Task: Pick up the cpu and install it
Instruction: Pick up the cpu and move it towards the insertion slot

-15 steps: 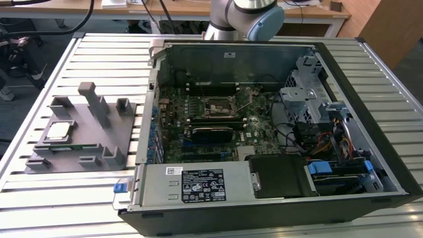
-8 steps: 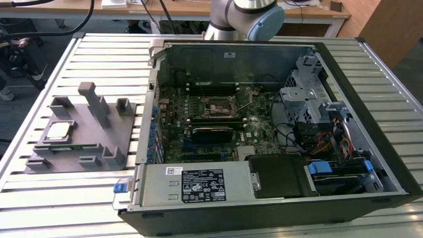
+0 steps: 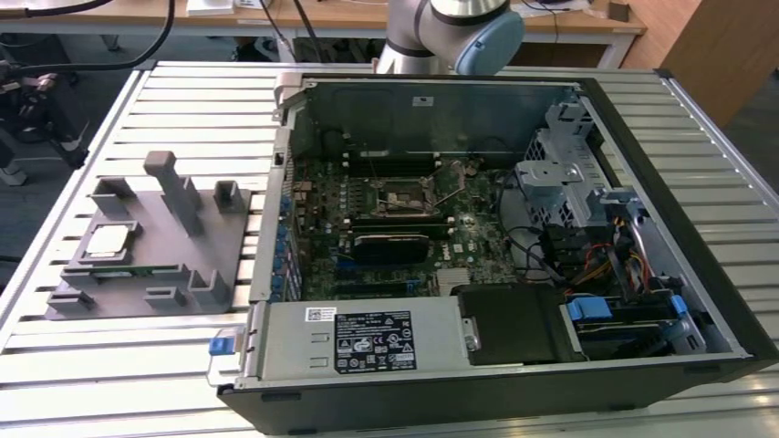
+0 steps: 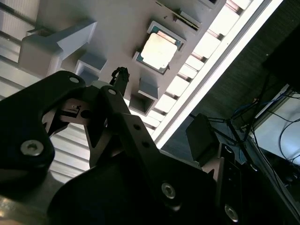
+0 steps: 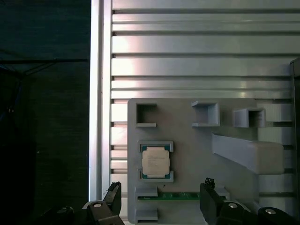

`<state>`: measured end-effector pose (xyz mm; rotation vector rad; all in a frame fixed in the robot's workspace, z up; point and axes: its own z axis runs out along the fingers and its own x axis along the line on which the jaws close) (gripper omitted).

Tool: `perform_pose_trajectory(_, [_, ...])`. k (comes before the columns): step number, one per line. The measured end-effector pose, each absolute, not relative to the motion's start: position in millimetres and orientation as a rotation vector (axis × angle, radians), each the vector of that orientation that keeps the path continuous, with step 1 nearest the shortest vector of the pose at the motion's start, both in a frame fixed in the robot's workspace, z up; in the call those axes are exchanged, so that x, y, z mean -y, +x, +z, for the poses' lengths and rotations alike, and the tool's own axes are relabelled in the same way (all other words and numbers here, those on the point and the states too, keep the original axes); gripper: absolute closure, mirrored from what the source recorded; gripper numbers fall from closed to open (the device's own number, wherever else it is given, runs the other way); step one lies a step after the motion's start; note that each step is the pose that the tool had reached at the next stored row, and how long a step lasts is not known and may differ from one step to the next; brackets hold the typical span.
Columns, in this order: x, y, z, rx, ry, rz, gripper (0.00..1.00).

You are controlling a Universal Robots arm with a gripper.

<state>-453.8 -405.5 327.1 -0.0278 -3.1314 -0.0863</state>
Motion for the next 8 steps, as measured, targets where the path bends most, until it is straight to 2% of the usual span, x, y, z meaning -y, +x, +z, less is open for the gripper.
perform_pose_trajectory(8, [405.5,-453.8,325.7,3.131,-0.028,-0.086,0.24])
